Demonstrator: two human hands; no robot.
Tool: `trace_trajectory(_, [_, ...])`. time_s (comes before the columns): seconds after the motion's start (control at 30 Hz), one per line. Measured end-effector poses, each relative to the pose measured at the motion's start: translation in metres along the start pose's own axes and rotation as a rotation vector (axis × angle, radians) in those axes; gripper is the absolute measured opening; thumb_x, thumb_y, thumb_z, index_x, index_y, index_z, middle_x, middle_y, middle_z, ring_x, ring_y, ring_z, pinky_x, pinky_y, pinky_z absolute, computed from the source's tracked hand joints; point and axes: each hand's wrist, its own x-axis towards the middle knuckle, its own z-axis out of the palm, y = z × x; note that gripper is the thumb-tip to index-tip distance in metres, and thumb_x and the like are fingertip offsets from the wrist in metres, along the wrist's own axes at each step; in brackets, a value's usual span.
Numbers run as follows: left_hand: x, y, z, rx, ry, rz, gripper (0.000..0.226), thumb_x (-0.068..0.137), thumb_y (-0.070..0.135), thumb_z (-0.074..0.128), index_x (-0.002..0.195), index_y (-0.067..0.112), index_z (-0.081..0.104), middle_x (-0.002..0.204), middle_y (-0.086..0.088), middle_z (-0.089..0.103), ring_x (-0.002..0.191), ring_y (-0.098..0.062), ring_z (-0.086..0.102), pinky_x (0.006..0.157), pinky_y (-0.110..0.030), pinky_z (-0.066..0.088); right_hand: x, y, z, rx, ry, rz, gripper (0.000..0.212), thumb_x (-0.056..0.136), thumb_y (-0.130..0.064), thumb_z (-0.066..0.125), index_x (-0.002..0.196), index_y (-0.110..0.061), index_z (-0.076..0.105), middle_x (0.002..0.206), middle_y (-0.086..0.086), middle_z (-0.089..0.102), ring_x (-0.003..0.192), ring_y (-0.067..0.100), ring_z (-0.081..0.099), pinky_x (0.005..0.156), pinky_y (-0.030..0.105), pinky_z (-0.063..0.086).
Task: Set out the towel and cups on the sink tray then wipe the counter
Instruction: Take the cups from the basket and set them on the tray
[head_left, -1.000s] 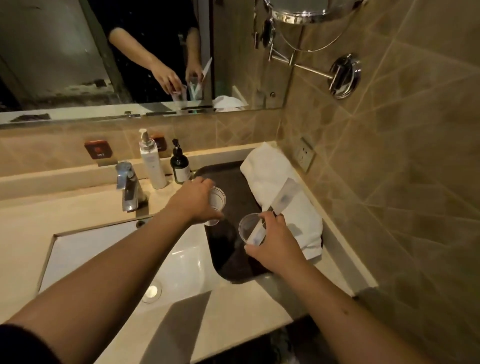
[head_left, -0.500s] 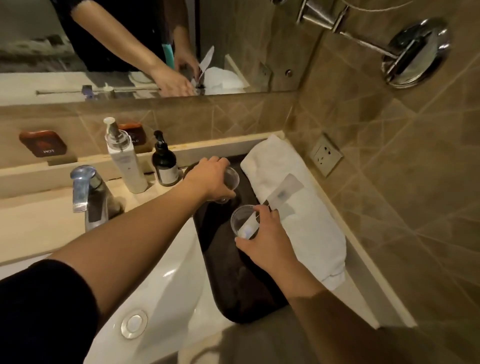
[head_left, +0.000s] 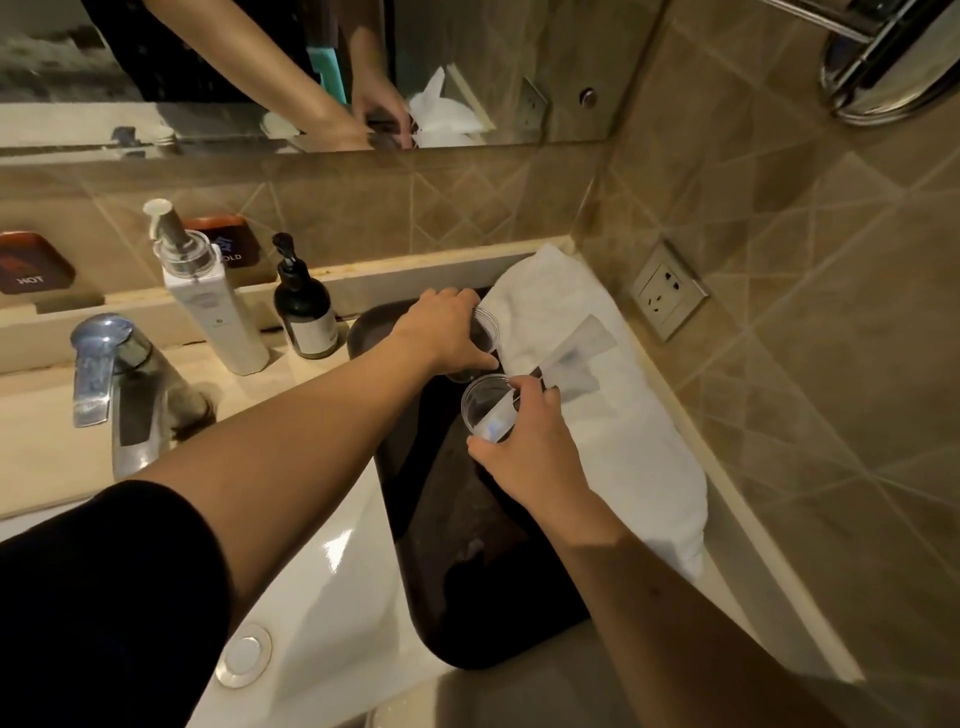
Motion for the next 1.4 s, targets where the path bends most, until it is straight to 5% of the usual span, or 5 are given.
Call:
trace_trajectory(0.4, [0.004, -0.004, 0.012, -0.093, 0.042, 0.029, 0.102, 0.061, 0.076, 0.078, 0.143, 0.024, 0.046, 0.145, -0.004, 0.051, 0.127, -0.028, 0.050, 0.105, -0.045, 0.044, 0.013, 0.007, 0.007, -0.034, -0.010, -0.027, 0.088, 0.078, -0.042, 0.083, 0.148, -0.020, 0.034, 0.142, 0.007, 0.045, 0.121, 0.028, 0.056, 0.099, 0.034, 0.054])
trace_trajectory(0.83, [-0.045, -0.028, 0.022, -0.164, 0.235, -0.063, 0.063, 0.081, 0.060, 0.069, 0.134, 0.029, 0.052, 0.131, 0.001, 0.059, 0.115, -0.020, 0.057, 0.086, -0.033, 0.049, 0.006, 0.005, 0.006, -0.049, -0.015, -0.050, 0.081, 0.083, -0.042, 0.078, 0.149, -0.018, 0.036, 0.143, 0.013, 0.045, 0.123, 0.028, 0.055, 0.101, 0.037, 0.053])
trace_trajectory(1.0, [-0.080, -0.036, 0.025, -0.106, 0.175, -0.083, 0.044, 0.083, 0.058, 0.068, 0.117, 0.030, 0.063, 0.112, 0.005, 0.065, 0.088, -0.008, 0.055, 0.069, -0.023, 0.044, 0.001, 0.005, 0.001, -0.042, -0.039, -0.056, 0.079, 0.085, -0.040, 0.078, 0.149, -0.021, 0.036, 0.143, 0.015, 0.045, 0.122, 0.031, 0.056, 0.099, 0.037, 0.053])
trace_trajectory(1.4, [-0.199, -0.031, 0.026, -0.125, 0.060, -0.257, 0.026, 0.087, 0.054, 0.068, 0.098, 0.031, 0.061, 0.099, 0.007, 0.069, 0.076, -0.009, 0.060, 0.064, -0.024, 0.046, -0.016, 0.007, -0.033, -0.081, -0.111, -0.146, 0.063, 0.093, -0.041, 0.067, 0.147, -0.018, 0.043, 0.135, 0.015, 0.055, 0.117, 0.031, 0.060, 0.097, 0.037, 0.049])
